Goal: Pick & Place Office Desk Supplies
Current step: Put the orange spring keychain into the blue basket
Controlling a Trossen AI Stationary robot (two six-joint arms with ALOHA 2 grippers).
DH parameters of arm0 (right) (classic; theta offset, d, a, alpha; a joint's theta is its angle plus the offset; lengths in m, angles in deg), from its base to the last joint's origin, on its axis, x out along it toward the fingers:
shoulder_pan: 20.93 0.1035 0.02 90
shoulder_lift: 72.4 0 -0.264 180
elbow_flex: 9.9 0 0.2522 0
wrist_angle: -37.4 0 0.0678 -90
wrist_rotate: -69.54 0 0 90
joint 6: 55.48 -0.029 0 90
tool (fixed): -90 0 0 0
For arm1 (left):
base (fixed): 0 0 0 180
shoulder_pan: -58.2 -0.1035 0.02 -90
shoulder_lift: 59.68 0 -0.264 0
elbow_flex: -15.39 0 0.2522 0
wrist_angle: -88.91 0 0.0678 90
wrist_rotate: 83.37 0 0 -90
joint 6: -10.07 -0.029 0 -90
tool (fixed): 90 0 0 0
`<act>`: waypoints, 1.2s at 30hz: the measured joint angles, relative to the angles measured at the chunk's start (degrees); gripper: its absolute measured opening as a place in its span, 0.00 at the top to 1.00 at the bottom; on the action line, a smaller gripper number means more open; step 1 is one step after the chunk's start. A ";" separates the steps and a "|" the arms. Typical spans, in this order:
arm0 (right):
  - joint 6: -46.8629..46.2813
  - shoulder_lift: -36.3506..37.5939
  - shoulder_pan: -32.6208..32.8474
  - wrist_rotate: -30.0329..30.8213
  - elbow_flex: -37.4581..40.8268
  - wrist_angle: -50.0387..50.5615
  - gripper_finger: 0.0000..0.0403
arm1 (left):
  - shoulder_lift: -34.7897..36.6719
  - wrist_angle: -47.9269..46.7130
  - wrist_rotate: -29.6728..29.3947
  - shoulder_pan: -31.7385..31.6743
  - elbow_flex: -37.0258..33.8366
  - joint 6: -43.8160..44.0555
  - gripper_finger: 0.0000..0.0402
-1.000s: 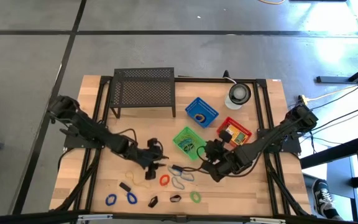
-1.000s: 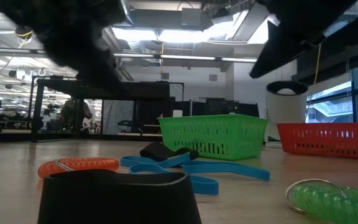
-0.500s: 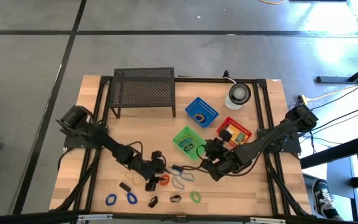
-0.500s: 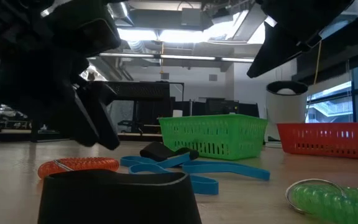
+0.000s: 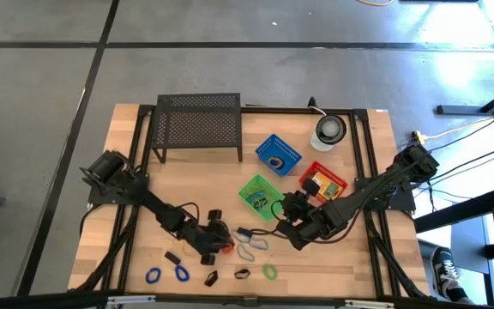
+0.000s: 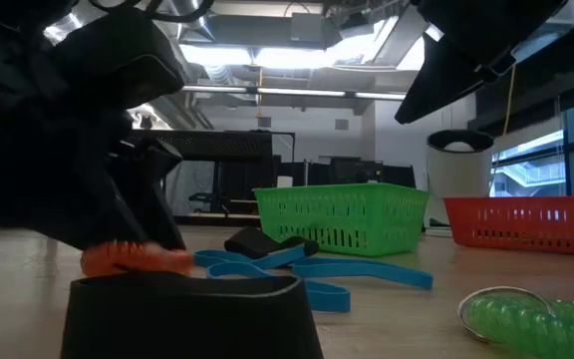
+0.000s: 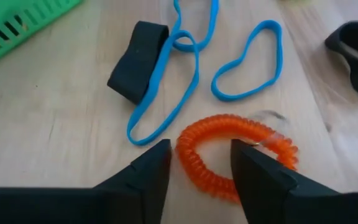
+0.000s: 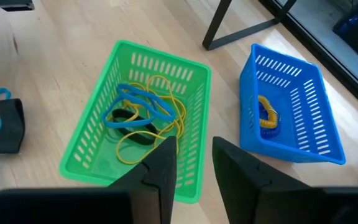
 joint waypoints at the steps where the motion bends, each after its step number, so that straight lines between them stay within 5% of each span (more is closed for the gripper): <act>1: -0.02 0.00 0.00 0.00 0.00 -0.02 0.74 | -0.03 -0.34 -0.52 0.18 0.00 -0.51 0.63; 10: 0.10 0.00 0.00 0.00 0.00 -0.04 0.74 | 1.60 -2.32 1.30 0.71 0.60 -5.80 0.95; 14: 0.22 -0.02 0.00 0.00 0.00 -0.04 0.74 | 4.87 -4.92 -0.20 0.60 1.13 -7.86 0.95; 19: 0.24 -0.02 0.00 1.03 0.00 -0.14 0.74 | 11.37 -4.08 -10.03 0.55 2.04 -12.52 0.93; 26: 0.25 -0.02 -0.43 10.98 0.00 -4.96 0.74 | 20.66 0.47 -34.96 -0.53 2.08 -23.79 0.93; 29: 0.26 -0.02 -1.22 10.32 0.00 -9.70 0.74 | 23.42 4.59 -43.25 -1.47 2.10 -29.71 0.93; 36: 6.94 -0.31 -4.67 -1.04 -0.01 -25.46 0.74 | 24.24 5.38 -40.61 -5.61 2.10 -28.42 0.93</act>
